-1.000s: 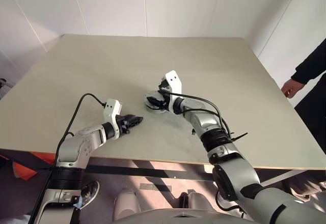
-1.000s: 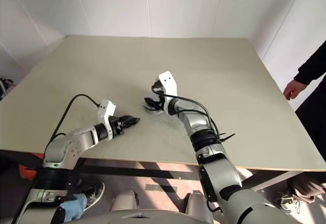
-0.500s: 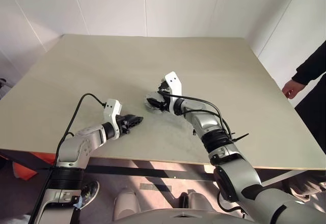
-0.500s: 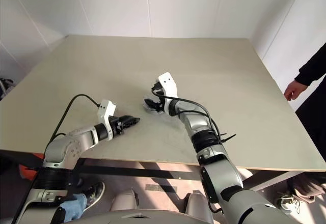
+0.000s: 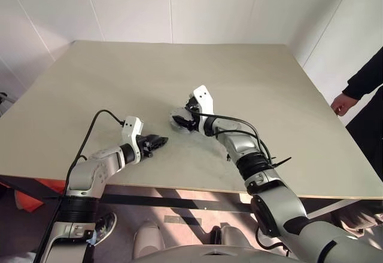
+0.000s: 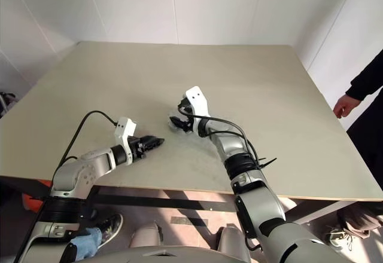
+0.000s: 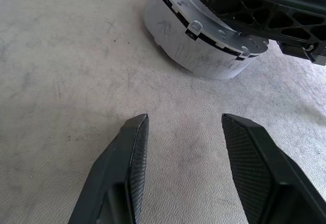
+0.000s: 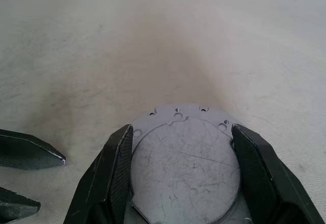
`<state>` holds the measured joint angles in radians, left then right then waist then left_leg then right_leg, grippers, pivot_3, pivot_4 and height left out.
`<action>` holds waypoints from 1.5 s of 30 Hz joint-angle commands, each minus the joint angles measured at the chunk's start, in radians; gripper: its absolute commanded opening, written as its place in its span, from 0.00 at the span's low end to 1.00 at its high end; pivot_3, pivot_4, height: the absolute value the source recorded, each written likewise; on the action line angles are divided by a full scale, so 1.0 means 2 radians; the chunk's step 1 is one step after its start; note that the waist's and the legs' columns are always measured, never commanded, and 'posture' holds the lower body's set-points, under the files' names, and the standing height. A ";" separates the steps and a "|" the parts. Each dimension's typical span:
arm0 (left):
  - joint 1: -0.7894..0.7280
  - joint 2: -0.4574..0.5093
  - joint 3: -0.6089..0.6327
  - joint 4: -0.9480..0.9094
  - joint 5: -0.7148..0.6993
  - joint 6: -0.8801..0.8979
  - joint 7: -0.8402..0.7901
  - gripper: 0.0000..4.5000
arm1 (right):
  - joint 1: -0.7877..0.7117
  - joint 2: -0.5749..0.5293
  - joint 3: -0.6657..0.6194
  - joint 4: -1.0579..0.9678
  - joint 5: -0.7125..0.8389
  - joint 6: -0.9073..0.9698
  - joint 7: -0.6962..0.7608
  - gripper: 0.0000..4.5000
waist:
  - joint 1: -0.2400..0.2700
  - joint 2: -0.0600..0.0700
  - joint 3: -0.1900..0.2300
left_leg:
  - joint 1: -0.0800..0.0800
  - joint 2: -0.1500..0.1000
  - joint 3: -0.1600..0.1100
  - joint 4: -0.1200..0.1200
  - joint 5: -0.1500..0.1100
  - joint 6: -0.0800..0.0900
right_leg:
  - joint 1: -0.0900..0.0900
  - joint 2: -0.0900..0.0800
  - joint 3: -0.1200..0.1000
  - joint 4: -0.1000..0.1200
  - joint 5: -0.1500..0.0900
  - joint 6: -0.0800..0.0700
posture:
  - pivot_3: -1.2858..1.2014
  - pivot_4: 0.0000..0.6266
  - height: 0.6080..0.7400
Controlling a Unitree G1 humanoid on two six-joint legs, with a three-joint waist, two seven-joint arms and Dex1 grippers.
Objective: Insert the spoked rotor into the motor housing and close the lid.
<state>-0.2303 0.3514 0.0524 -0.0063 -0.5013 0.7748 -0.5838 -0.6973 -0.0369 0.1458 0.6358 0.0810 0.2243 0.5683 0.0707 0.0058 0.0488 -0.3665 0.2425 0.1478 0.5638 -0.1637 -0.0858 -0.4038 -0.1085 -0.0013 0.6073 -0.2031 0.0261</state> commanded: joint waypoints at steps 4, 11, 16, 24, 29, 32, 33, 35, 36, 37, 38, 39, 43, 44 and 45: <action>0.004 0.000 -0.004 -0.001 0.005 0.004 0.004 0.54 | -0.013 -0.007 0.001 0.040 -0.016 0.005 -0.010 0.66 | -0.001 0.000 0.000 | 0.000 0.000 0.000 0.000 0.000 0.000 | 0.000 0.000 0.000 0.000 0.000 0.000 | 0.52 0.00 1.00; 0.010 0.001 -0.003 -0.006 0.003 0.005 0.005 0.54 | -0.021 -0.016 -0.002 0.058 -0.014 0.022 -0.011 0.66 | -0.001 0.000 -0.001 | 0.002 0.000 0.000 0.000 0.000 0.000 | 0.002 0.000 0.000 0.000 -0.001 0.002 | 0.52 0.00 1.00; 0.010 0.000 -0.004 -0.006 0.002 0.006 0.006 0.54 | -0.019 -0.027 0.005 0.068 -0.026 0.029 -0.016 0.66 | 0.000 0.000 -0.002 | 0.002 0.000 0.000 0.000 0.000 0.000 | 0.002 0.000 0.000 0.000 -0.002 0.003 | 0.52 0.00 1.00; 0.008 0.001 -0.005 -0.006 0.002 0.008 0.005 0.54 | -0.012 -0.044 0.018 0.080 -0.037 0.018 -0.020 0.66 | 0.004 0.000 -0.003 | 0.002 -0.001 0.000 0.000 0.000 0.000 | 0.003 -0.001 0.000 0.000 -0.002 0.003 | 0.52 0.00 1.00; 0.008 0.000 -0.005 -0.007 0.001 0.009 0.006 0.54 | -0.015 -0.054 0.018 0.100 -0.038 0.006 -0.021 0.66 | 0.006 0.000 -0.004 | 0.002 -0.001 0.000 0.000 0.000 0.000 | 0.004 -0.001 0.000 0.000 -0.002 0.004 | 0.52 0.00 1.00; 0.009 0.001 -0.003 -0.007 0.000 0.009 0.006 0.54 | -0.019 -0.057 0.016 0.115 -0.038 0.001 -0.022 0.66 | 0.006 0.001 -0.004 | 0.002 -0.001 0.000 0.000 0.000 0.000 | 0.004 -0.001 0.000 -0.001 -0.002 0.004 | 0.52 0.00 1.00; 0.009 0.001 -0.002 -0.007 0.000 0.009 0.007 0.54 | -0.021 -0.058 0.016 0.117 -0.038 0.000 -0.022 0.66 | 0.006 0.001 -0.004 | 0.002 -0.001 0.000 0.000 0.000 0.000 | 0.004 -0.001 0.000 -0.001 -0.002 0.004 | 0.52 0.00 1.00; 0.009 0.000 0.000 -0.008 -0.001 0.009 0.008 0.54 | -0.023 -0.058 0.016 0.121 -0.037 -0.002 -0.021 0.66 | 0.008 0.001 -0.004 | 0.002 -0.001 0.000 0.000 0.000 0.000 | 0.004 -0.001 0.000 -0.001 -0.002 0.004 | 0.52 0.00 1.00; 0.009 -0.001 0.000 -0.008 -0.002 0.009 0.008 0.54 | -0.023 -0.057 0.016 0.122 -0.037 -0.003 -0.021 0.66 | 0.008 0.001 -0.004 | 0.002 -0.001 0.000 0.000 0.000 0.000 | 0.004 -0.001 0.000 -0.001 -0.002 0.004 | 0.52 0.00 1.00; 0.008 -0.003 0.003 -0.009 -0.004 0.010 0.010 0.54 | -0.024 -0.057 0.017 0.123 -0.037 -0.003 -0.021 0.66 | 0.009 0.001 -0.004 | 0.002 -0.001 0.000 0.000 0.000 0.000 | 0.004 -0.001 0.000 -0.001 -0.002 0.004 | 0.52 0.00 1.00; 0.005 -0.007 0.006 -0.011 -0.008 0.012 0.013 0.54 | -0.024 -0.056 0.017 0.123 -0.037 -0.004 -0.021 0.66 | 0.010 0.001 -0.004 | 0.002 -0.001 0.000 0.000 0.000 0.000 | 0.004 -0.001 0.000 -0.001 -0.002 0.004 | 0.52 0.00 1.00; -0.002 -0.015 0.015 -0.011 -0.018 0.014 0.018 0.54 | -0.024 -0.055 0.017 0.123 -0.037 -0.004 -0.021 0.66 | 0.011 0.001 -0.004 | 0.001 -0.001 0.000 0.000 0.000 0.000 | 0.004 -0.001 0.000 -0.001 -0.002 0.004 | 0.52 0.00 1.00; -0.060 -0.063 0.056 0.029 -0.041 0.021 0.064 0.54 | -0.022 -0.055 0.016 0.115 -0.036 -0.003 -0.021 0.66 | 0.013 0.000 -0.003 | 0.000 -0.001 0.000 0.000 0.000 0.000 | 0.003 -0.001 0.000 -0.001 -0.002 0.004 | 0.52 0.00 1.00; -0.068 -0.068 0.059 0.036 -0.041 0.020 0.068 0.54 | -0.021 -0.055 0.016 0.114 -0.037 -0.002 -0.021 0.66 | 0.013 0.000 -0.003 | -0.001 -0.001 0.000 0.000 0.000 0.000 | 0.003 -0.001 0.000 -0.001 -0.002 0.004 | 0.52 0.00 1.00; -0.082 -0.079 0.067 0.049 -0.046 0.020 0.074 0.54 | -0.020 -0.056 0.016 0.111 -0.036 -0.002 -0.021 0.66 | 0.013 0.000 -0.003 | -0.001 -0.001 0.000 0.000 0.000 0.000 | 0.003 -0.001 0.000 -0.002 -0.002 0.004 | 0.52 0.00 1.00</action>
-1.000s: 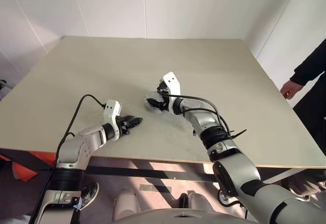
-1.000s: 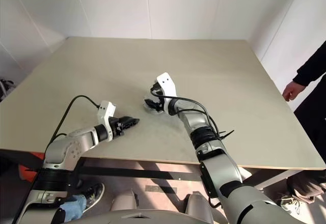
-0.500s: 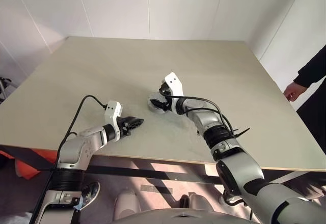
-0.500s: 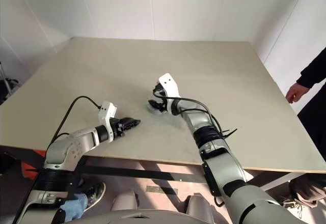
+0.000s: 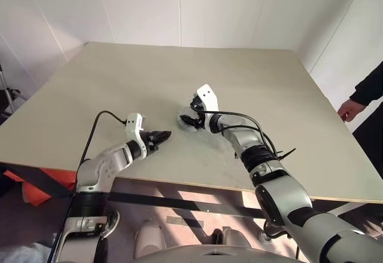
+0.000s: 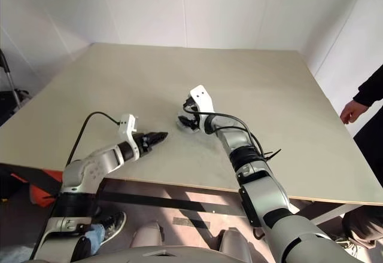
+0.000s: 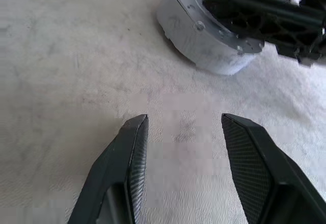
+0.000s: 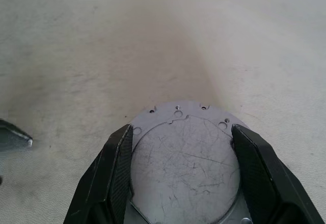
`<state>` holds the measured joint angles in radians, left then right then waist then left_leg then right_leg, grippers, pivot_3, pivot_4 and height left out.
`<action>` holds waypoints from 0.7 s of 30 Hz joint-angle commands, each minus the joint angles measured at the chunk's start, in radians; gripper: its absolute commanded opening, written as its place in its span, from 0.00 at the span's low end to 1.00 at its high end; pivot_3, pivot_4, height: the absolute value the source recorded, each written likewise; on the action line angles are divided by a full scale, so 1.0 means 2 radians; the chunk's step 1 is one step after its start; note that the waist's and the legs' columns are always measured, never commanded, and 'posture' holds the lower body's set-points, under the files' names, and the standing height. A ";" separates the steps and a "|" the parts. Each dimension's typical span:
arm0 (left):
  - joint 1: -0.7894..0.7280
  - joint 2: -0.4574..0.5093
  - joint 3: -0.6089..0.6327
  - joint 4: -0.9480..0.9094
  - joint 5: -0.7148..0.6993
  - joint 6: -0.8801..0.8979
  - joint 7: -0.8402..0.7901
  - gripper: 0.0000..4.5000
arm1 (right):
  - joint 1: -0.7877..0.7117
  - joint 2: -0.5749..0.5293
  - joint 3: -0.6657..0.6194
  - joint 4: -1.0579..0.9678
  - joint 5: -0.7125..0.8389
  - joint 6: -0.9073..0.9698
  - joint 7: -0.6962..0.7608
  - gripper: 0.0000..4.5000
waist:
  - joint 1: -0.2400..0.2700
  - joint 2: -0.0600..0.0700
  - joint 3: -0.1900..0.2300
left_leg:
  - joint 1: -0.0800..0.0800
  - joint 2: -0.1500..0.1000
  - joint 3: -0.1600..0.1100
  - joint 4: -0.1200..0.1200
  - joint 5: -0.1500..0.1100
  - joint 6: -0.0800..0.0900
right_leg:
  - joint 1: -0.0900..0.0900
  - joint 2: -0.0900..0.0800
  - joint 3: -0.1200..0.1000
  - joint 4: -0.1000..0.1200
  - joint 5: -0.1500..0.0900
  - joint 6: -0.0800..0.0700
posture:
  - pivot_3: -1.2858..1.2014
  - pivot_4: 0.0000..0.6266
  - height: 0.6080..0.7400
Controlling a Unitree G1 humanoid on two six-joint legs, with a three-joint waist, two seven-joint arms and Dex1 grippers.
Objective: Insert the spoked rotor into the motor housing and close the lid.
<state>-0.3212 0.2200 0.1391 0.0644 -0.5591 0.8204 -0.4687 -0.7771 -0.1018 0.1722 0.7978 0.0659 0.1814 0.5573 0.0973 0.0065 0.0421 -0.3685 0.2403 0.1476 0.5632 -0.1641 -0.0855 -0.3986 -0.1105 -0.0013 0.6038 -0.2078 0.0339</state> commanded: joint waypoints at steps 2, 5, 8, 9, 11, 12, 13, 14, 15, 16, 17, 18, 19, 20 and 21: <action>-0.063 -0.030 0.033 0.041 -0.020 -0.008 0.027 0.54 | 0.021 -0.025 0.002 0.027 -0.028 0.020 -0.016 0.66 | 0.000 0.000 0.000 | 0.000 0.000 0.000 0.000 0.000 0.000 | 0.001 0.000 0.000 -0.001 0.000 0.000 | 0.52 0.00 1.00; -0.099 -0.051 0.043 0.074 -0.019 -0.031 0.034 0.41 | 0.022 -0.026 0.001 0.025 -0.027 0.021 -0.019 0.66 | 0.000 0.000 0.000 | 0.000 -0.001 0.000 0.000 0.000 0.000 | 0.002 0.000 0.000 -0.002 0.000 0.000 | 0.52 0.00 1.00; -0.125 -0.061 0.040 0.107 -0.011 -0.040 0.036 0.19 | 0.020 -0.027 -0.002 0.024 -0.027 0.022 -0.021 0.66 | 0.000 0.000 0.000 | -0.001 -0.001 0.000 0.000 0.000 0.000 | 0.001 0.000 0.000 -0.002 0.000 0.000 | 0.52 0.00 1.00; -0.133 -0.064 0.040 0.120 -0.009 -0.043 0.037 0.11 | 0.020 -0.027 -0.002 0.023 -0.027 0.022 -0.021 0.66 | 0.000 0.000 0.000 | -0.001 -0.001 0.000 0.000 0.000 0.000 | 0.001 0.000 0.000 -0.002 0.000 0.000 | 0.52 0.00 1.00; -0.147 -0.070 0.042 0.143 -0.010 -0.043 0.039 0.01 | 0.019 -0.028 -0.003 0.022 -0.026 0.023 -0.021 0.66 | 0.000 0.000 0.000 | -0.001 -0.001 0.000 -0.001 0.000 0.000 | 0.001 0.000 0.000 -0.002 0.000 0.000 | 0.52 0.00 1.00; -0.153 -0.072 0.043 0.152 -0.011 -0.040 0.039 0.01 | 0.020 -0.028 -0.003 0.020 -0.026 0.023 -0.022 0.66 | 0.000 0.000 0.000 | -0.001 -0.001 0.000 -0.001 0.000 0.000 | 0.001 0.000 0.000 -0.002 0.000 0.000 | 0.52 0.00 1.00; -0.160 -0.074 0.043 0.162 -0.012 -0.035 0.040 0.01 | 0.020 -0.028 -0.003 0.018 -0.026 0.024 -0.022 0.66 | 0.000 0.000 0.000 | -0.001 -0.001 0.000 -0.001 0.000 0.000 | 0.001 0.000 0.000 -0.002 0.000 0.000 | 0.52 0.00 1.00; -0.165 -0.076 0.045 0.170 -0.012 -0.029 0.045 0.01 | 0.021 -0.028 -0.003 0.016 -0.026 0.025 -0.021 0.66 | 0.000 0.000 0.000 | -0.001 -0.001 0.000 -0.001 0.000 0.000 | 0.001 -0.001 0.000 -0.002 0.000 0.000 | 0.52 0.00 1.00; -0.168 -0.077 0.046 0.177 -0.013 -0.026 0.048 0.01 | 0.021 -0.028 -0.003 0.014 -0.026 0.026 -0.021 0.66 | 0.000 0.000 0.000 | -0.001 -0.001 0.000 -0.001 0.000 0.000 | 0.001 -0.001 0.000 -0.002 0.000 0.000 | 0.52 0.00 1.00; -0.170 -0.077 0.046 0.180 -0.015 -0.020 0.044 0.01 | 0.022 -0.029 -0.003 0.010 -0.026 0.027 -0.021 0.66 | 0.000 0.000 0.000 | -0.002 -0.001 0.000 -0.001 0.000 0.000 | 0.000 -0.001 0.000 -0.002 0.000 0.000 | 0.52 0.00 1.00; -0.171 -0.078 0.046 0.180 -0.019 -0.013 0.042 0.01 | 0.023 -0.029 -0.002 0.007 -0.026 0.028 -0.021 0.66 | 0.000 0.000 0.000 | -0.002 -0.001 0.000 -0.001 0.000 0.000 | 0.000 -0.001 0.000 -0.002 0.000 0.000 | 0.52 0.00 1.00; -0.171 -0.079 0.047 0.180 -0.023 -0.003 0.042 0.01 | 0.024 -0.029 -0.002 0.004 -0.026 0.029 -0.021 0.66 | 0.000 0.000 0.000 | -0.002 -0.001 0.000 -0.001 0.000 0.000 | 0.000 0.000 0.000 -0.002 0.000 0.000 | 0.52 0.00 1.00; -0.171 -0.080 0.046 0.181 -0.022 0.007 0.045 0.01 | 0.024 -0.030 -0.003 0.001 -0.026 0.030 -0.021 0.66 | 0.000 0.000 0.000 | -0.002 -0.001 0.000 -0.001 0.000 0.000 | 0.000 -0.001 0.000 -0.002 0.000 0.000 | 0.52 0.00 1.00; -0.170 -0.081 0.046 0.181 -0.020 0.012 0.050 0.01 | 0.024 -0.030 -0.003 -0.001 -0.026 0.031 -0.022 0.66 | 0.000 0.000 0.000 | -0.002 -0.001 0.000 -0.001 0.000 0.000 | 0.000 -0.001 0.000 -0.002 0.000 0.000 | 0.52 0.00 1.00; -0.170 -0.081 0.045 0.182 -0.017 0.015 0.053 0.01 | 0.024 -0.030 -0.003 -0.003 -0.026 0.032 -0.022 0.66 | 0.000 0.000 0.000 | -0.003 -0.001 0.000 -0.001 0.000 0.000 | 0.000 -0.001 0.000 -0.002 0.000 0.000 | 0.52 0.00 1.00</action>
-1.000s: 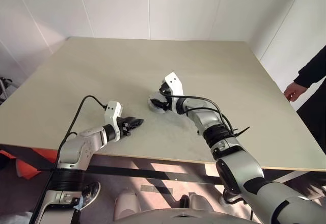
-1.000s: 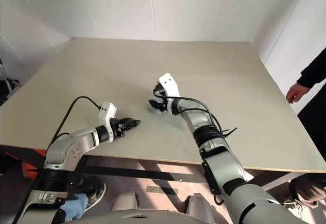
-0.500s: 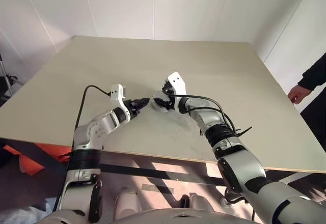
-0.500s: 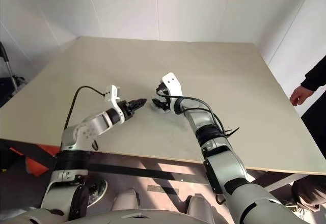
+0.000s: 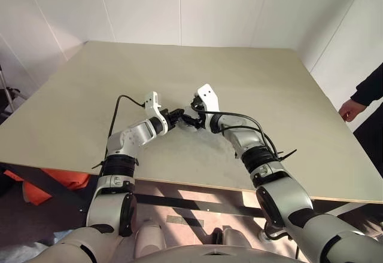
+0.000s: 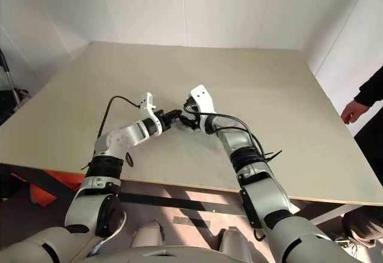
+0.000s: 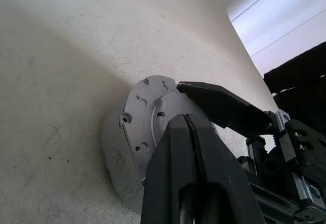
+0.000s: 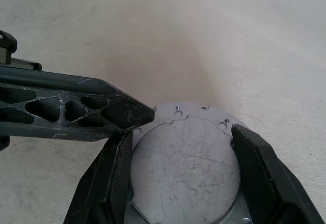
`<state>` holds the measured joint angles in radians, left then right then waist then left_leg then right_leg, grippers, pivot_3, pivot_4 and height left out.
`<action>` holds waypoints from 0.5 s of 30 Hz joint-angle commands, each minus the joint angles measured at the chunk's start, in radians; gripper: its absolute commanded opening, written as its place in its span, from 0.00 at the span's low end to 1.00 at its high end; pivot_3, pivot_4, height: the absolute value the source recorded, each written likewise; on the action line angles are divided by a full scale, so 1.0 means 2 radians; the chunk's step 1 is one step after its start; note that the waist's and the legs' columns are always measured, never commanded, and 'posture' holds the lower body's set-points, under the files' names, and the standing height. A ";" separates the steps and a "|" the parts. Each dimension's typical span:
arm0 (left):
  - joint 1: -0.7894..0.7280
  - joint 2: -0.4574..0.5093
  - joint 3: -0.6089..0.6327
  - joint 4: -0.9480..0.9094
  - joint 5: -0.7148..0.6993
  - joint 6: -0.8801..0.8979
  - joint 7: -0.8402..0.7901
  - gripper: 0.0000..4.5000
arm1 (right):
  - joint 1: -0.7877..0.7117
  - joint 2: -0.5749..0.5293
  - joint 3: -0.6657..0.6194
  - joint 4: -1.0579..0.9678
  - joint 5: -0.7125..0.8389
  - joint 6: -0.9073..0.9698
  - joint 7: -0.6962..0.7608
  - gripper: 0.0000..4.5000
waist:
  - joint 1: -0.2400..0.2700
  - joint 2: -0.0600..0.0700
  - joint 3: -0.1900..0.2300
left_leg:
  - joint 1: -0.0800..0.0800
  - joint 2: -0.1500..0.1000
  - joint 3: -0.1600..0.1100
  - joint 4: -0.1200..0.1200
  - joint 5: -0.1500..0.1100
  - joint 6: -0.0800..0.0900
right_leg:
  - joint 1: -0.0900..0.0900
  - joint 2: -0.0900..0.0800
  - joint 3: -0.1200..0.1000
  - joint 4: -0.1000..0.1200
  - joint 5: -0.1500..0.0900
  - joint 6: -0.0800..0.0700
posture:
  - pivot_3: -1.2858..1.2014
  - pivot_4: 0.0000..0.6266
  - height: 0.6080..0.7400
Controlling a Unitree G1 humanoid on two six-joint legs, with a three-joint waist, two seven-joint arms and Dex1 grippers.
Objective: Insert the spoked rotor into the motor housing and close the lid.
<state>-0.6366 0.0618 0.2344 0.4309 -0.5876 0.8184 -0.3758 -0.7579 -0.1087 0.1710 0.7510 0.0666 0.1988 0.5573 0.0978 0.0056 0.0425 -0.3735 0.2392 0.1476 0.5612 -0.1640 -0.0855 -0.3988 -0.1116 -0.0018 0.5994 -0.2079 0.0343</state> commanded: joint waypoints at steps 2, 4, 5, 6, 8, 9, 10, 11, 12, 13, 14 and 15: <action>-0.012 0.000 -0.003 0.014 0.011 0.020 0.025 0.01 | 0.012 -0.028 -0.005 0.017 -0.025 0.026 -0.025 0.66 | 0.000 0.000 0.000 | 0.000 0.000 0.000 0.000 0.000 0.000 | 0.000 0.000 0.000 0.000 0.000 0.000 | 0.52 0.00 1.00; -0.008 0.002 -0.003 0.022 0.018 0.026 0.038 0.01 | 0.010 -0.029 -0.009 0.009 -0.023 0.030 -0.028 0.66 | 0.001 0.000 0.000 | 0.000 0.000 0.000 0.000 0.000 0.000 | 0.000 0.000 0.000 0.000 0.000 0.000 | 0.52 0.00 1.00; -0.006 0.003 -0.002 0.021 0.017 0.030 0.039 0.01 | 0.009 -0.030 -0.010 0.004 -0.022 0.032 -0.029 0.66 | 0.001 0.000 0.000 | 0.000 0.000 0.000 0.000 0.000 0.000 | 0.000 0.000 0.000 -0.001 0.000 0.000 | 0.52 0.00 1.00; -0.005 0.003 -0.001 0.020 0.015 0.033 0.039 0.01 | 0.008 -0.030 -0.011 0.000 -0.022 0.034 -0.029 0.66 | 0.001 0.000 0.000 | 0.000 0.000 0.000 -0.001 0.000 0.000 | 0.000 0.000 0.000 -0.001 0.000 0.000 | 0.52 0.00 1.00; -0.003 0.002 0.004 0.017 0.009 0.042 0.041 0.01 | 0.007 -0.031 -0.012 -0.009 -0.020 0.039 -0.030 0.66 | 0.001 0.000 0.000 | -0.001 0.000 0.000 -0.001 0.000 0.000 | 0.001 0.000 -0.001 -0.003 0.000 0.000 | 0.52 0.00 1.00; -0.002 0.001 0.007 0.015 0.005 0.048 0.041 0.01 | 0.006 -0.031 -0.013 -0.013 -0.020 0.041 -0.031 0.66 | 0.001 0.000 0.000 | -0.002 0.000 0.000 -0.002 0.000 0.000 | 0.001 0.000 -0.001 -0.004 0.000 0.000 | 0.52 0.00 1.00; -0.002 0.001 0.010 0.014 0.002 0.053 0.040 0.01 | 0.006 -0.031 -0.013 -0.015 -0.019 0.043 -0.031 0.66 | 0.001 0.000 0.000 | -0.002 0.000 0.000 -0.002 0.000 0.000 | 0.002 0.000 -0.001 -0.006 0.000 0.000 | 0.52 0.00 1.00; -0.002 0.001 0.012 0.012 -0.002 0.059 0.038 0.01 | 0.006 -0.031 -0.013 -0.017 -0.019 0.044 -0.032 0.66 | 0.001 0.000 0.000 | -0.002 0.000 0.000 -0.002 0.000 0.000 | 0.002 0.000 -0.001 -0.006 0.000 0.000 | 0.52 0.00 1.00; -0.001 0.000 0.013 0.011 -0.005 0.065 0.037 0.01 | 0.006 -0.031 -0.013 -0.018 -0.019 0.045 -0.032 0.66 | 0.001 0.000 0.000 | -0.002 0.000 0.000 -0.002 0.000 0.000 | 0.002 0.000 -0.001 -0.006 0.000 0.000 | 0.52 0.00 1.00; -0.001 0.000 0.015 0.009 -0.009 0.070 0.035 0.01 | 0.006 -0.030 -0.013 -0.019 -0.019 0.045 -0.033 0.66 | 0.001 0.000 0.000 | -0.002 0.000 0.000 -0.002 0.000 0.000 | 0.002 0.000 -0.001 -0.006 0.000 0.000 | 0.52 0.00 1.00; -0.001 0.000 0.015 0.007 -0.011 0.074 0.033 0.01 | 0.007 -0.030 -0.013 -0.020 -0.019 0.046 -0.033 0.66 | 0.001 0.000 0.000 | -0.002 0.000 0.000 -0.002 0.000 0.000 | 0.002 0.000 -0.001 -0.006 0.000 0.000 | 0.52 0.00 1.00; 0.000 0.000 0.015 0.002 -0.014 0.078 0.030 0.01 | 0.006 -0.030 -0.014 -0.020 -0.019 0.047 -0.033 0.66 | 0.001 0.000 0.000 | -0.002 0.000 0.000 -0.003 0.000 0.000 | 0.002 0.000 -0.001 -0.006 0.000 0.000 | 0.52 0.00 1.00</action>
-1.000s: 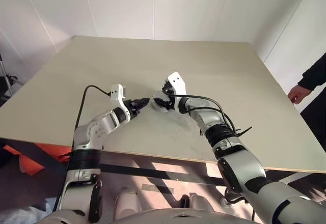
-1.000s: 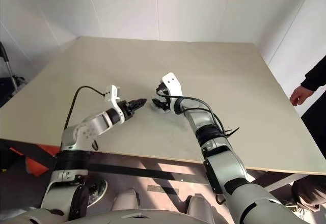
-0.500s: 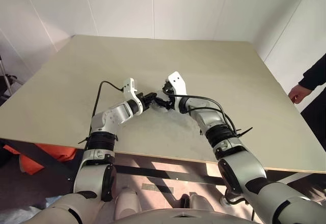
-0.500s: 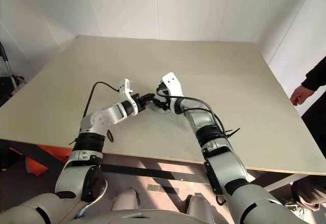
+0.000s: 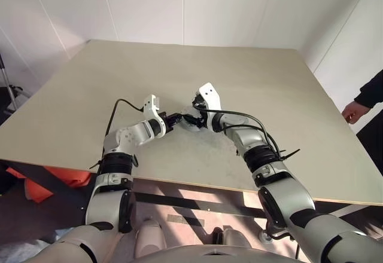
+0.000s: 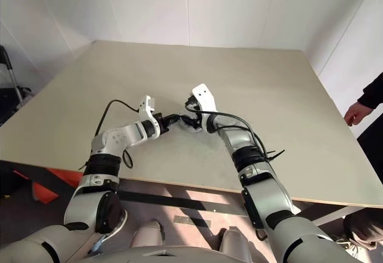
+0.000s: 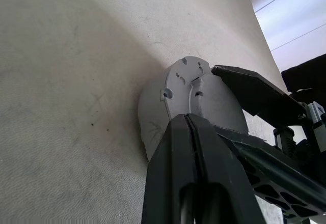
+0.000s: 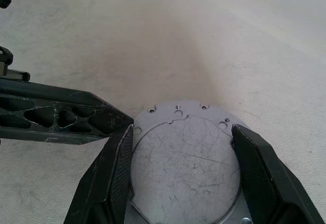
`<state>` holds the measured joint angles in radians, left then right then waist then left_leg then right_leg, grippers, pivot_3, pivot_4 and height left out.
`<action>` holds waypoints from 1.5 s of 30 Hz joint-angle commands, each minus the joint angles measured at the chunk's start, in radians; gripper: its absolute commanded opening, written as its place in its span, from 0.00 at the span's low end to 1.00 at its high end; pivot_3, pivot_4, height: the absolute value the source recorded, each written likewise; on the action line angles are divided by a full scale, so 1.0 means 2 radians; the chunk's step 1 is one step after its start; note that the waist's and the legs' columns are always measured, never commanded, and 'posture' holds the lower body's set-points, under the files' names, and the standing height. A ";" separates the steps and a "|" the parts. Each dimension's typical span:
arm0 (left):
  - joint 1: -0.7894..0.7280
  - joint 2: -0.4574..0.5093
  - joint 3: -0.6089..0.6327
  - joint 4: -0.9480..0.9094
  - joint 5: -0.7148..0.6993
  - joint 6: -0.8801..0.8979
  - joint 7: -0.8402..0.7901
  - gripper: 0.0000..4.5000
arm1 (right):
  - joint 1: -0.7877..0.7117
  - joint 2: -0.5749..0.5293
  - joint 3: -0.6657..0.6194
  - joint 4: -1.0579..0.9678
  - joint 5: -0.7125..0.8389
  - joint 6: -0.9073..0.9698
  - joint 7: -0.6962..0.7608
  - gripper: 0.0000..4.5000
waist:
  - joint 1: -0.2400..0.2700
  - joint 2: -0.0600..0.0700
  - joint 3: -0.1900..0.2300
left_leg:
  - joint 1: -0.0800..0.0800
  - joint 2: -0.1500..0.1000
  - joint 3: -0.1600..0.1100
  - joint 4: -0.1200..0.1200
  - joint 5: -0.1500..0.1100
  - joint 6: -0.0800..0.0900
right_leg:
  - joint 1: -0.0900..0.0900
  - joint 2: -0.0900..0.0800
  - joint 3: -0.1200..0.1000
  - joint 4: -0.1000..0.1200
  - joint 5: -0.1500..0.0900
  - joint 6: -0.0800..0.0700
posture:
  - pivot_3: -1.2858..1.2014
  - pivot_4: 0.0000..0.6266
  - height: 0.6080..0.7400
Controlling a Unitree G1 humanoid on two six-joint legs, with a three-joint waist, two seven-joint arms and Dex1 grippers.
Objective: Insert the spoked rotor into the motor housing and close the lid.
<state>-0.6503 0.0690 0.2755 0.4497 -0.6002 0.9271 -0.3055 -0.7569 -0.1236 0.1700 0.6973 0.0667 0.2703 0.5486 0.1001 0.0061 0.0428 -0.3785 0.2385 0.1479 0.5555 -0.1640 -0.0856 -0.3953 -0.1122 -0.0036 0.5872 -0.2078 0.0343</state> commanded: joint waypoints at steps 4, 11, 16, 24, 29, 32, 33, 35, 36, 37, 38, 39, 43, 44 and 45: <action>0.010 -0.005 -0.006 -0.021 -0.013 0.033 -0.011 0.00 | 0.009 -0.022 -0.020 -0.009 0.003 0.021 0.002 0.83 | 0.001 0.000 0.000 | -0.001 0.000 0.000 -0.002 0.000 0.000 | 0.000 0.000 0.000 0.000 0.000 0.000 | 0.52 0.00 1.00; 0.017 -0.008 -0.006 -0.031 -0.012 0.039 -0.009 0.00 | 0.020 -0.029 -0.031 -0.099 0.028 0.051 0.028 0.99 | 0.003 0.000 0.001 | -0.003 0.000 0.000 -0.002 0.001 -0.001 | 0.000 0.000 0.000 0.000 0.000 0.000 | 0.52 0.00 1.00; 0.021 -0.009 -0.007 -0.037 -0.013 0.041 -0.007 0.00 | 0.021 -0.047 -0.058 -0.166 0.056 0.102 0.036 0.99 | 0.010 0.000 0.002 | -0.005 0.001 0.000 -0.002 0.008 0.001 | 0.000 0.000 0.000 0.000 0.003 -0.001 | 0.52 0.00 1.00; 0.021 -0.012 -0.008 -0.033 -0.013 0.036 -0.007 0.00 | 0.019 -0.071 -0.111 -0.234 0.115 0.216 0.034 0.99 | 0.012 0.000 0.003 | -0.004 0.001 0.001 -0.003 0.010 0.001 | -0.001 0.001 0.000 0.000 0.002 0.001 | 0.52 0.00 1.00; 0.021 -0.014 -0.010 -0.033 -0.013 0.033 -0.008 0.00 | 0.032 -0.091 -0.120 -0.215 0.123 0.308 0.018 0.99 | 0.013 0.000 0.003 | -0.004 0.001 0.001 -0.003 0.010 0.001 | 0.000 0.001 0.000 0.000 0.001 0.001 | 0.52 0.00 1.00; 0.022 -0.014 -0.010 -0.034 -0.012 0.033 -0.008 0.00 | 0.041 -0.099 -0.129 -0.215 0.135 0.356 0.014 0.99 | 0.013 0.000 0.003 | -0.003 0.001 0.001 -0.003 0.011 0.000 | 0.000 0.001 0.000 0.000 0.001 0.001 | 0.52 0.00 1.00; 0.023 -0.014 -0.010 -0.034 -0.012 0.032 -0.009 0.00 | 0.043 -0.100 -0.135 -0.215 0.140 0.375 0.011 0.99 | 0.013 0.000 0.003 | -0.003 0.001 0.001 -0.003 0.011 0.000 | 0.000 0.001 0.000 0.000 0.001 0.001 | 0.52 0.00 1.00; 0.024 -0.013 -0.010 -0.035 -0.012 0.032 -0.009 0.00 | 0.044 -0.098 -0.149 -0.215 0.152 0.407 0.004 0.99 | 0.013 0.000 0.003 | -0.003 0.001 0.001 -0.003 0.011 0.000 | 0.000 0.001 0.000 0.000 0.001 0.001 | 0.52 0.00 1.00; 0.024 -0.014 -0.010 -0.035 -0.011 0.031 -0.009 0.00 | 0.044 -0.097 -0.154 -0.216 0.156 0.419 0.001 0.99 | 0.013 0.000 0.003 | -0.003 0.001 0.001 -0.003 0.011 0.000 | 0.000 0.001 0.000 0.000 0.001 0.001 | 0.52 0.00 1.00; 0.024 -0.013 -0.011 -0.035 -0.011 0.031 -0.009 0.00 | 0.043 -0.092 -0.167 -0.215 0.165 0.439 -0.004 0.99 | 0.013 0.000 0.003 | -0.003 0.001 0.001 -0.003 0.011 0.000 | 0.000 0.001 0.000 0.000 0.001 0.001 | 0.52 0.00 1.00; 0.024 -0.013 -0.011 -0.036 -0.010 0.030 -0.009 0.00 | 0.041 -0.086 -0.183 -0.213 0.176 0.461 -0.011 0.99 | 0.013 0.000 0.003 | -0.003 0.001 0.001 -0.003 0.011 0.000 | 0.000 0.001 0.001 0.000 0.001 0.001 | 0.52 0.00 1.00; 0.024 -0.013 -0.012 -0.036 -0.010 0.030 -0.009 0.00 | 0.038 -0.078 -0.199 -0.209 0.187 0.482 -0.018 0.99 | 0.013 0.000 0.003 | -0.003 0.001 0.001 -0.003 0.011 0.000 | 0.000 0.001 0.001 0.000 0.001 0.001 | 0.52 0.00 1.00; 0.023 -0.011 -0.013 -0.035 -0.008 0.027 -0.011 0.00 | 0.022 -0.050 -0.253 -0.192 0.207 0.533 -0.053 0.99 | 0.013 0.000 0.003 | -0.002 0.001 0.001 -0.003 0.011 0.000 | 0.001 0.001 0.001 0.001 0.001 0.001 | 0.52 0.00 1.00; 0.023 -0.011 -0.013 -0.035 -0.007 0.027 -0.011 0.00 | 0.019 -0.045 -0.260 -0.190 0.209 0.539 -0.059 0.99 | 0.013 0.000 0.003 | -0.002 0.001 0.001 -0.003 0.011 0.000 | 0.001 0.001 0.001 0.001 0.001 0.001 | 0.52 0.00 1.00; 0.023 -0.010 -0.012 -0.034 -0.007 0.026 -0.011 0.00 | 0.014 -0.038 -0.271 -0.187 0.212 0.544 -0.066 0.99 | 0.013 0.000 0.002 | -0.002 0.001 0.001 -0.003 0.011 0.000 | 0.001 0.001 0.001 0.001 0.001 0.001 | 0.52 0.00 1.00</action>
<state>-0.6152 0.0427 0.2689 0.3707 -0.6298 0.9761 -0.3334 -0.7003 -0.2155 -0.3441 0.3208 0.4517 1.3307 0.4353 0.1258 0.0067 0.0477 -0.3819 0.2405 0.1499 0.5489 -0.1418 -0.0864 -0.3932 -0.1108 -0.0022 0.5887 -0.2050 0.0369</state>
